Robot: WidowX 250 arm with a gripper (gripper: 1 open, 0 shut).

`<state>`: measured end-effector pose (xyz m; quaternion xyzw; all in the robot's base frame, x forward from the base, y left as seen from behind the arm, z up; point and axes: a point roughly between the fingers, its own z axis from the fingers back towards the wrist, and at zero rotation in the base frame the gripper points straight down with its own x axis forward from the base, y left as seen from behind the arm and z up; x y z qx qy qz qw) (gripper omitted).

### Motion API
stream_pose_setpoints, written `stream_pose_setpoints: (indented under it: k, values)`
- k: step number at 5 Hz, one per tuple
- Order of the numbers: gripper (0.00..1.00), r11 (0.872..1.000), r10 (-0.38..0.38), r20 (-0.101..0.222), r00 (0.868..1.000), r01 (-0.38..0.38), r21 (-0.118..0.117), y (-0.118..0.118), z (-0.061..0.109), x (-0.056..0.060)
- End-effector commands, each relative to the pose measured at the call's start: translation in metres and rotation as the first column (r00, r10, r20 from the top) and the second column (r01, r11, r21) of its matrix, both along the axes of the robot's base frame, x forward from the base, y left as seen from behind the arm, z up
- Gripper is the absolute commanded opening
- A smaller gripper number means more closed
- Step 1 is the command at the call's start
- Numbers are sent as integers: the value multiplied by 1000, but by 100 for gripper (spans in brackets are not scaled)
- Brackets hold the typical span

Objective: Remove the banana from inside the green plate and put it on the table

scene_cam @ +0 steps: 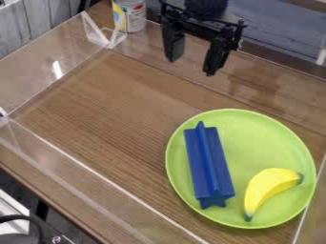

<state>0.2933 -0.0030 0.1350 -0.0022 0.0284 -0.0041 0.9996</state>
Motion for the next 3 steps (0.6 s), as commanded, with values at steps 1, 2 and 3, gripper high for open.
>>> stream_pose_setpoints:
  k: [1, 2, 3]
  values:
    - [100, 1000, -8, -24, 1000, 8, -3, -6, -10, -3]
    - [100, 997, -70, -38, 997, 69, -22, -32, -20, -19]
    - [100, 990, -136, -24, 990, 135, -32, -60, -27, -29]
